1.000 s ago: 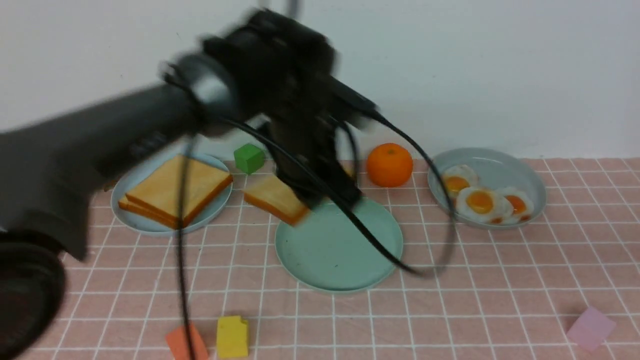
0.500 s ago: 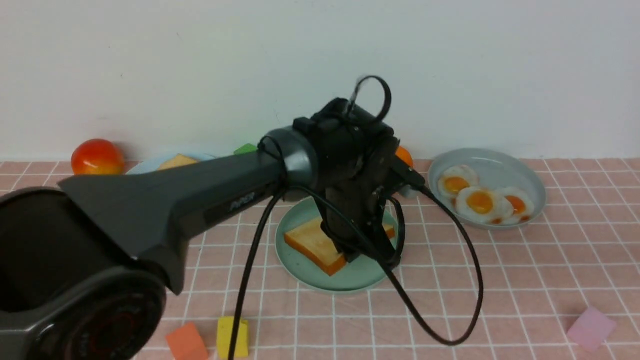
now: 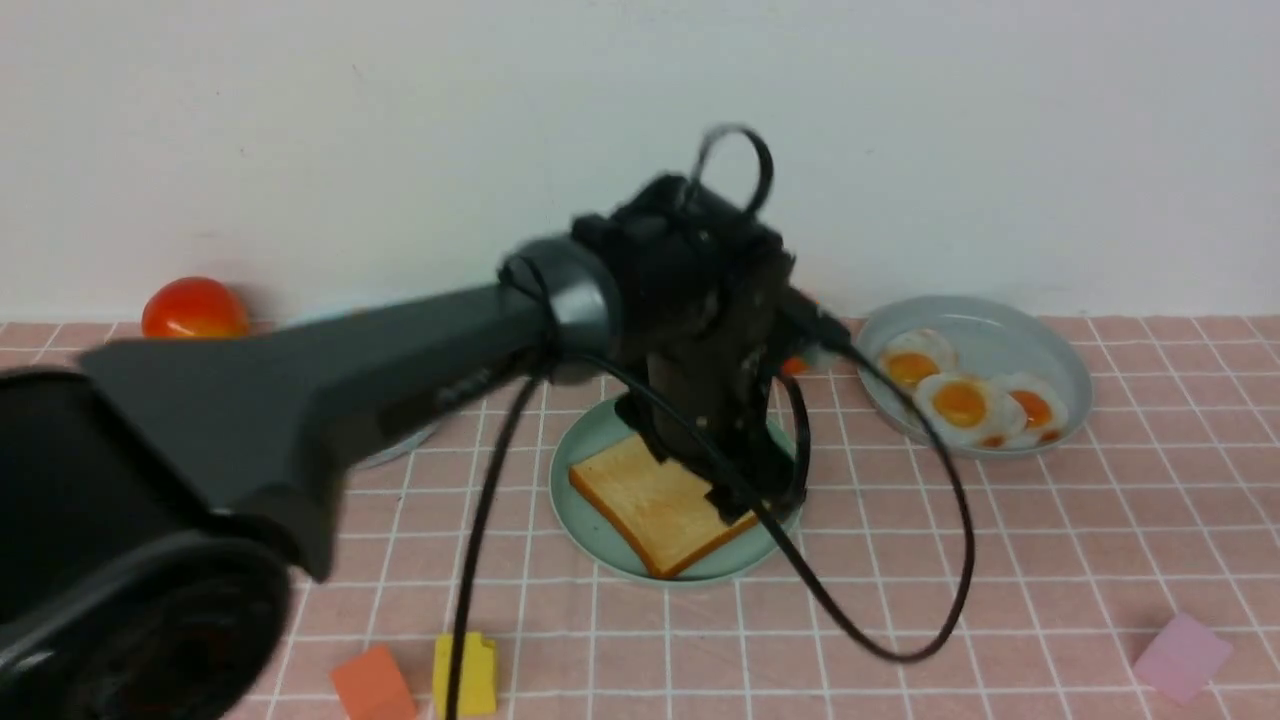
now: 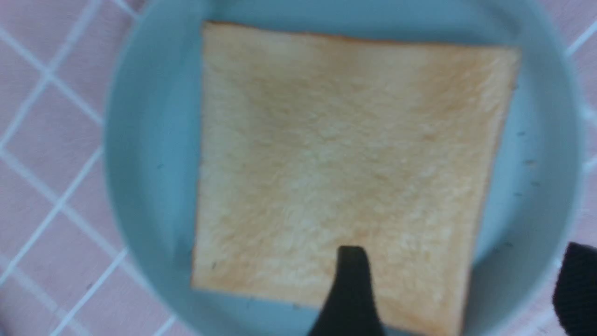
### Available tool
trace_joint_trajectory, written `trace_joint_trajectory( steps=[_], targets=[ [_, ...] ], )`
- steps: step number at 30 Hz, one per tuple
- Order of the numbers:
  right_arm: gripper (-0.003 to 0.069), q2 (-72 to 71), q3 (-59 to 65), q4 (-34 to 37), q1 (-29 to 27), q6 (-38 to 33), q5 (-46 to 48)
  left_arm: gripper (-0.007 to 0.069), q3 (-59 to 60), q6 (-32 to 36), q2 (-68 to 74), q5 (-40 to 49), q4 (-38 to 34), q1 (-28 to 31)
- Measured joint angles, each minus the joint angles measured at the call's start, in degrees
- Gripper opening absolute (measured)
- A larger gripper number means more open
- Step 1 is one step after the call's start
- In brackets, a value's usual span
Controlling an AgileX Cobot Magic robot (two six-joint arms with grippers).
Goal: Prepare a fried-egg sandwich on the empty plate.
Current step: Use the left arm to put a slice of bread into the empty plate in the middle, then use the right arm to grab a fried egg
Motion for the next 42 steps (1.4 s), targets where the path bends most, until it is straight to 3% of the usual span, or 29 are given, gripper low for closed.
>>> trace_joint_trajectory(
  steps=[2,5,10,12,19,26,33,35,42],
  targets=[
    [0.0109,0.2,0.0,0.0,0.0,0.0,-0.1,0.0561,0.0,-1.4,-4.5,1.7,-1.6,0.0],
    [0.0112,2.5,-0.1,-0.2,0.0,0.0,-0.5,0.0451,0.0,-3.5,-13.0,4.5,-5.0,0.0],
    [0.0115,12.1,-0.1,-0.4,0.0,0.0,-2.6,0.0073,3.9,-3.8,-30.8,5.9,-11.4,0.0],
    [0.0118,17.0,-0.1,-0.6,0.0,-0.3,-4.8,-0.0008,7.7,-3.5,-38.2,5.8,-13.1,0.0],
    [0.0126,37.5,-2.5,-6.1,-1.2,-2.6,-13.0,-0.0013,32.6,-1.8,-63.0,0.1,-16.8,0.0],
    [0.0133,58.5,-15.6,-6.9,-10.2,-3.0,-12.8,-0.0013,54.1,-3.4,-83.5,-10.8,-17.1,0.0],
    [0.0173,78.6,-35.0,-7.3,-15.6,-4.9,-6.9,-0.0013,57.5,-5.7,-92.1,-14.3,-17.4,0.0],
    [0.0225,87.8,-43.9,-6.4,-16.7,-5.8,-2.7,-0.0013,57.6,-6.0,-93.2,-15.6,-17.4,0.0],
    [0.0379,106.7,-66.6,-3.5,-19.4,-9.4,-1.2,-0.0013,57.6,-6.1,-92.9,-16.8,-19.3,0.0]
  ],
)
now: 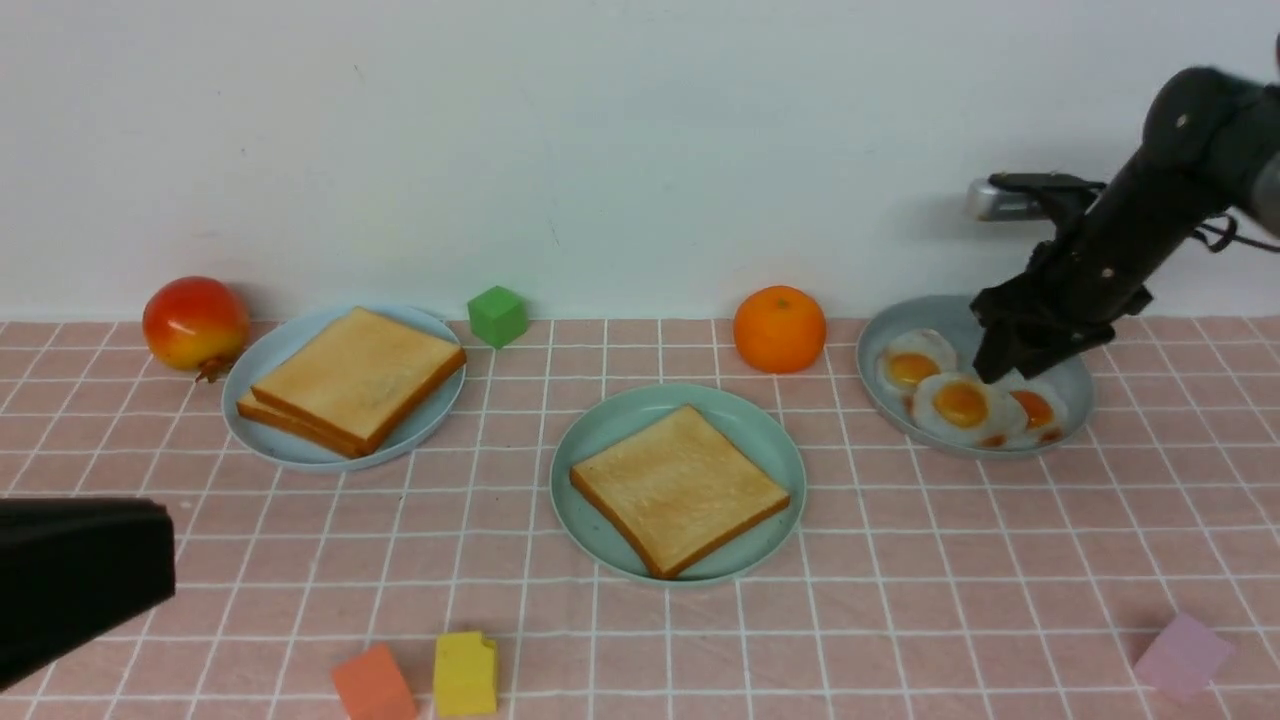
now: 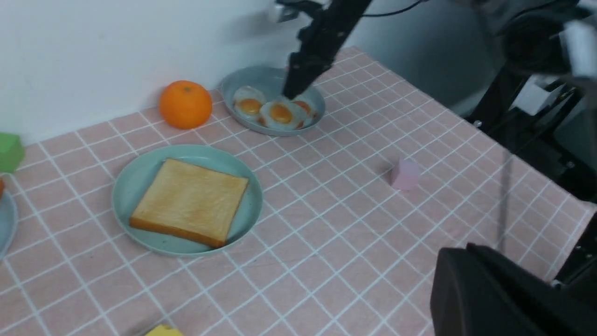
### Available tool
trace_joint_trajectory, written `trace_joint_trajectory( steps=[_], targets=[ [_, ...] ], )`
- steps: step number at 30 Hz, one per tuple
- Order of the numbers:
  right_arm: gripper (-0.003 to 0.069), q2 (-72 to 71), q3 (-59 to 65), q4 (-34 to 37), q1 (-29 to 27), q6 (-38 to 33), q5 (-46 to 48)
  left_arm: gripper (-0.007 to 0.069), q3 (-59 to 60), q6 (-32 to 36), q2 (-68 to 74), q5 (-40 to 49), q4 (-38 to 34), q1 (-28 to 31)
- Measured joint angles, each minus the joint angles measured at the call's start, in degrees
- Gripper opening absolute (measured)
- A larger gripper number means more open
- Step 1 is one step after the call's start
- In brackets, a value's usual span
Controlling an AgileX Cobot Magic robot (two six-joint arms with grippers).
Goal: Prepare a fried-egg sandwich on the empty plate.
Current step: Use the right arm to grab a fried egg
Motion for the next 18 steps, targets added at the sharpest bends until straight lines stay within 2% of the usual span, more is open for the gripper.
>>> trace_joint_trajectory(
  steps=[3,5,8,18],
  targets=[
    [0.0402,2.2,-3.9,0.3,-0.1,-2.2,0.3,-0.0013,0.0,0.0,0.1,-0.6,-0.7,0.0],
    [0.0409,2.5,-5.4,1.3,0.1,-6.9,0.5,-0.0013,0.0,0.0,0.1,-2.2,-0.7,0.0],
    [0.0409,2.5,-5.7,1.7,0.2,-10.1,0.6,-0.0013,0.0,0.0,0.3,-3.8,-0.7,0.0],
    [0.0379,5.8,-6.2,2.8,0.5,-11.1,0.4,-0.0013,0.0,0.0,0.5,-5.6,-0.8,0.0]
  ],
)
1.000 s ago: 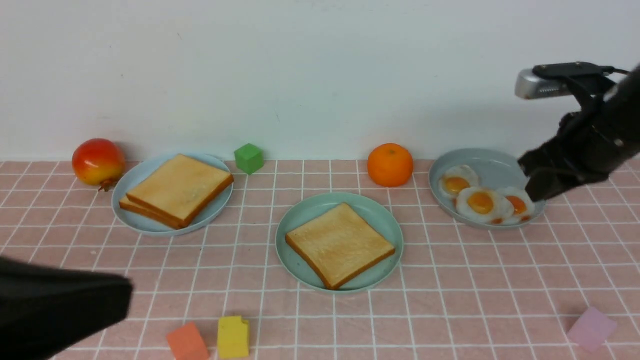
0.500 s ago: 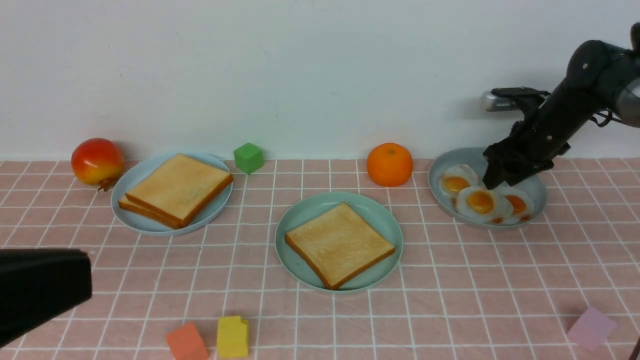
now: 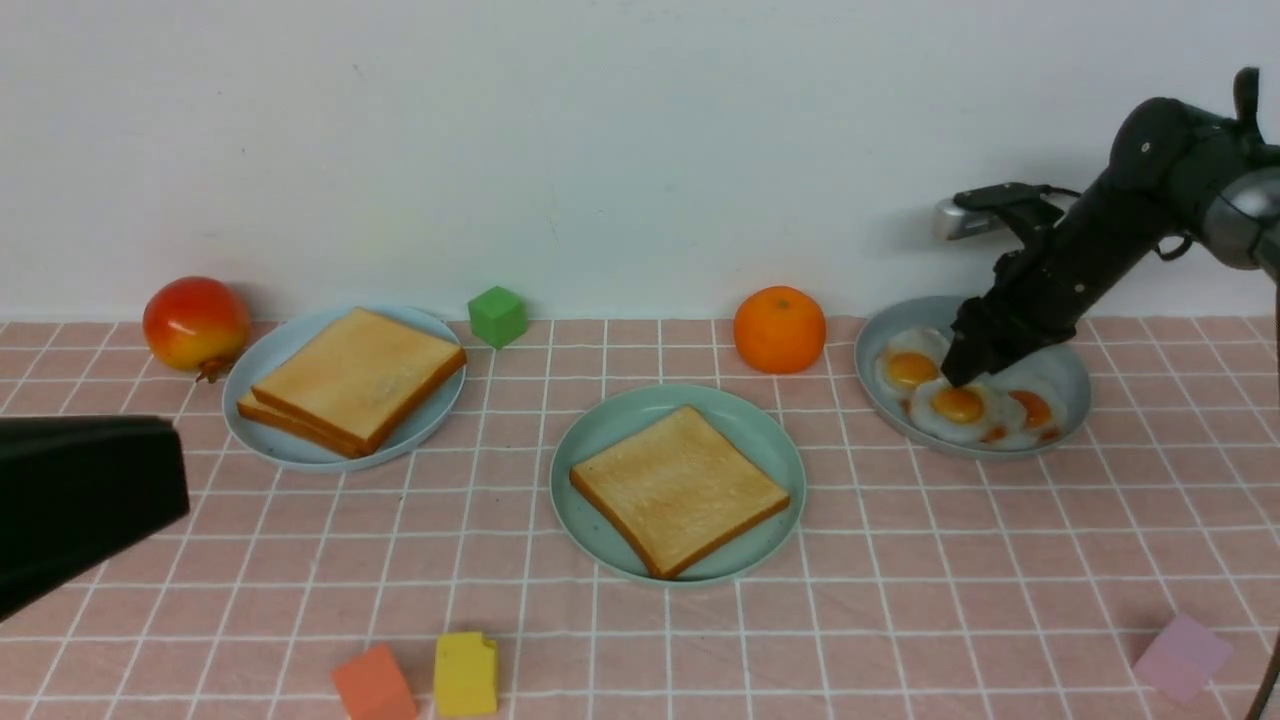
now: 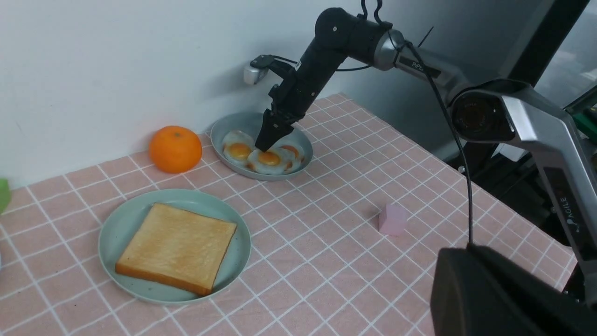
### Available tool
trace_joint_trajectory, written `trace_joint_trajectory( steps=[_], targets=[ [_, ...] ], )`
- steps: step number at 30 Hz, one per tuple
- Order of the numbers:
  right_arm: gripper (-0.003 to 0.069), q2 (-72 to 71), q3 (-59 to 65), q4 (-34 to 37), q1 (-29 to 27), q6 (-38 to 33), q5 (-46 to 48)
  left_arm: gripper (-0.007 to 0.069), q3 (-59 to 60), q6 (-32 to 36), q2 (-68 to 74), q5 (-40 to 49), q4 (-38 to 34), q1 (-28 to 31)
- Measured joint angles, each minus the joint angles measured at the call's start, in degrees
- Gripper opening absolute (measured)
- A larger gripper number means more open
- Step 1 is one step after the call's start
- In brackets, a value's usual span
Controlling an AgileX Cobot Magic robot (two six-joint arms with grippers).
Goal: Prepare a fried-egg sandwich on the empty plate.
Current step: Use the right arm to grab a fried egg
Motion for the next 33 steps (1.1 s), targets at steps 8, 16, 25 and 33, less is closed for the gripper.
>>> trace_joint_trajectory(
  steps=[8,16,25,33],
  targets=[
    [0.0269,0.4,-0.3,0.5,0.0,1.7,-0.3,-0.0013,0.0,0.0,0.0,-0.1,0.9,0.0],
    [0.0239,-1.4,0.0,-0.7,0.1,3.9,0.2,-0.0013,0.0,0.0,0.0,-0.1,2.8,0.0],
    [0.0244,-1.8,0.7,-2.2,0.1,7.1,0.2,-0.0013,0.0,0.0,0.0,0.7,3.9,0.0],
    [0.0244,-1.8,0.7,-0.6,0.1,7.0,0.2,-0.0013,0.0,0.0,0.0,0.8,3.9,0.0]
  ],
)
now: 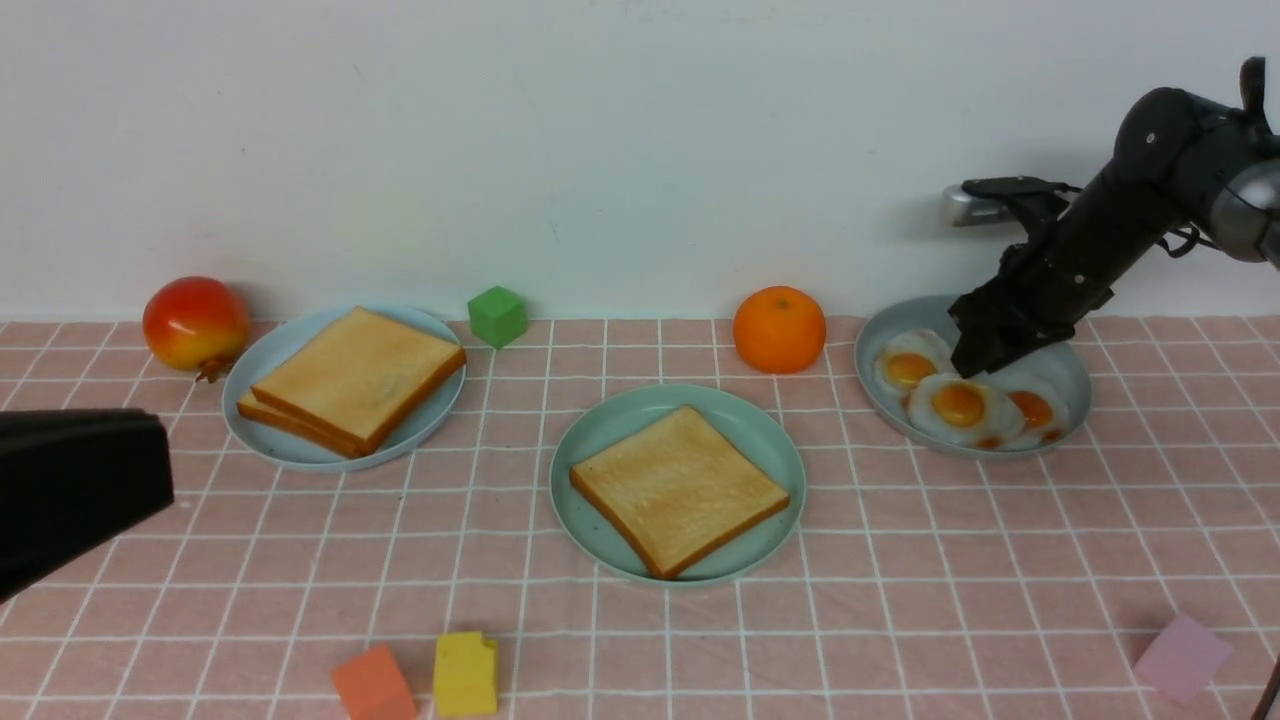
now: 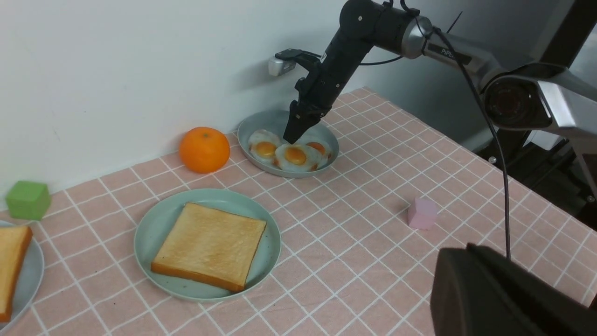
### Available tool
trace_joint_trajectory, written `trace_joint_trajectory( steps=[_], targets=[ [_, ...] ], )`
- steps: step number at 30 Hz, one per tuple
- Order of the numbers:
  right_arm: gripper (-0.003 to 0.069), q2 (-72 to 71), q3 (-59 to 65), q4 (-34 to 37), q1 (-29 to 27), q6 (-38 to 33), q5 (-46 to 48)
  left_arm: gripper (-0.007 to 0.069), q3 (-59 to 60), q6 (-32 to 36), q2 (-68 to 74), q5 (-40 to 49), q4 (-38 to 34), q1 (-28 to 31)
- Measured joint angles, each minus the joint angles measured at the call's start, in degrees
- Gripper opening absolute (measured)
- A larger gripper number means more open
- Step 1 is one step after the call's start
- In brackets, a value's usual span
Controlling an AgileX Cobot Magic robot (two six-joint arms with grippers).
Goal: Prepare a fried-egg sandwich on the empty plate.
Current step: Use the right arm to grab a fried egg
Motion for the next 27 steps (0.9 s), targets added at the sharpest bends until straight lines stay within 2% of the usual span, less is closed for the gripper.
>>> trace_joint_trajectory(
  steps=[20,27],
  targets=[
    [0.0271,1.1,0.0,1.5,0.0,0.1,-0.3,-0.001,0.0,0.0,0.0,-0.1,0.0,0.0],
    [0.0214,1.1,0.0,1.7,0.0,0.1,-0.3,-0.001,0.0,0.0,0.0,-0.2,0.8,0.0]
  ],
)
